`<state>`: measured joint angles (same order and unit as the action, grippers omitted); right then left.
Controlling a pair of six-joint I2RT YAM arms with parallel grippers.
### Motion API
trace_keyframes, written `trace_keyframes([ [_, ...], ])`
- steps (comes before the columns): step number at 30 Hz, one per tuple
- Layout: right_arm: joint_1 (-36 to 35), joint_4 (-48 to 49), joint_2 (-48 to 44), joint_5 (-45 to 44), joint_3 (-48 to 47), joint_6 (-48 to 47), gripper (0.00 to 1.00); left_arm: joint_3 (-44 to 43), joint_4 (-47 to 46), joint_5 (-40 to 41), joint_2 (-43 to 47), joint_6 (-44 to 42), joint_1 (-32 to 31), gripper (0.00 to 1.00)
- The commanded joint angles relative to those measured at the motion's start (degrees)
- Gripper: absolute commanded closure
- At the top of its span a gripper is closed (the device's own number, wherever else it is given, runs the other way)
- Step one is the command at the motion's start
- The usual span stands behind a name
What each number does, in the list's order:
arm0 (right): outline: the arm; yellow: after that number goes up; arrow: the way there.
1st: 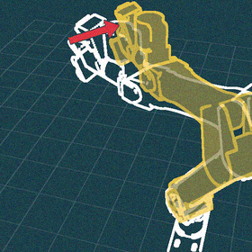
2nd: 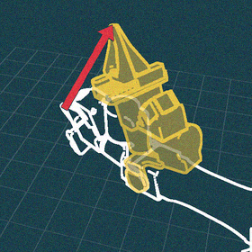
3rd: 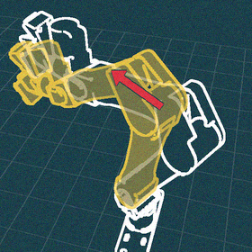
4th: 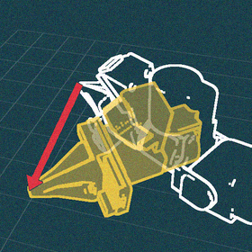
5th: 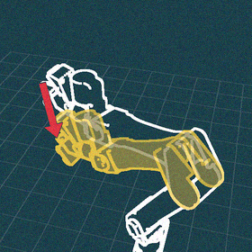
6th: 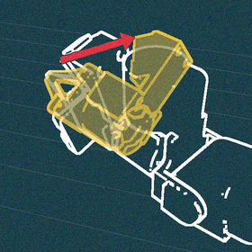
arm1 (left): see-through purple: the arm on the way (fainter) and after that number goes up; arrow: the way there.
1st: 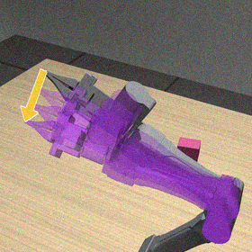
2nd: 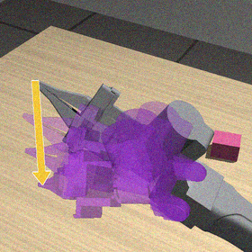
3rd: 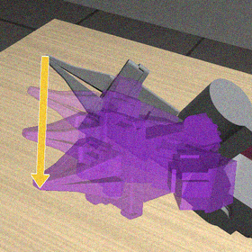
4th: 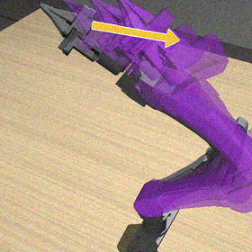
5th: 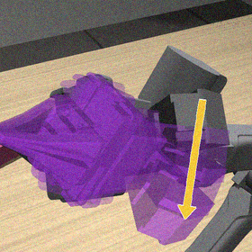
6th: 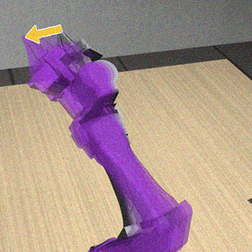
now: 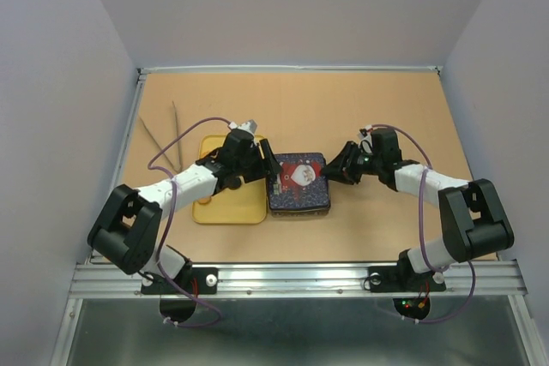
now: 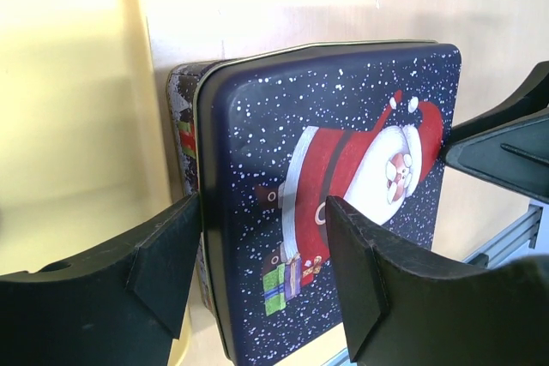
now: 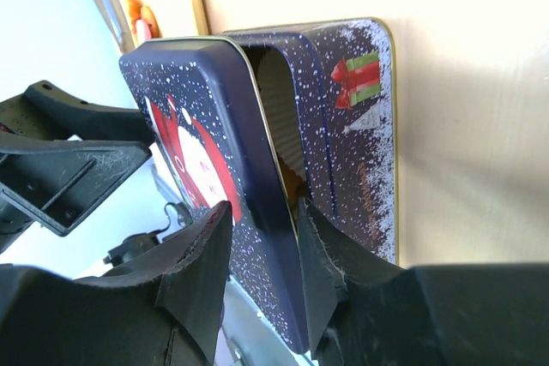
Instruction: Pack the cookies
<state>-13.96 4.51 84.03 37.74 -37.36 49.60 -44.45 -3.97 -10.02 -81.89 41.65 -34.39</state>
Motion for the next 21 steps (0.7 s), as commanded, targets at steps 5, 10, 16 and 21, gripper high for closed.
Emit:
trace_keyframes([
  [5, -0.1, -7.4, -1.8, -3.9, -6.2, -4.3, 0.58, -4.6, 2.1, -0.3, -2.4, 0.1, -0.1, 0.32],
  [10, -0.1, -10.0, -3.3, -4.9, -7.4, -5.7, 0.58, -5.6, 3.5, 0.2, -3.6, -0.1, -0.4, 0.32],
  [16, -0.1, -10.6, -3.5, -5.1, -6.2, -6.2, 0.58, -7.8, 3.9, 0.3, -5.5, -0.5, -0.8, 0.32],
  [21, -0.1, -10.8, -3.2, -5.3, -6.3, -6.3, 0.58, -10.1, 6.0, 0.5, -6.5, -0.8, -1.2, 0.32],
])
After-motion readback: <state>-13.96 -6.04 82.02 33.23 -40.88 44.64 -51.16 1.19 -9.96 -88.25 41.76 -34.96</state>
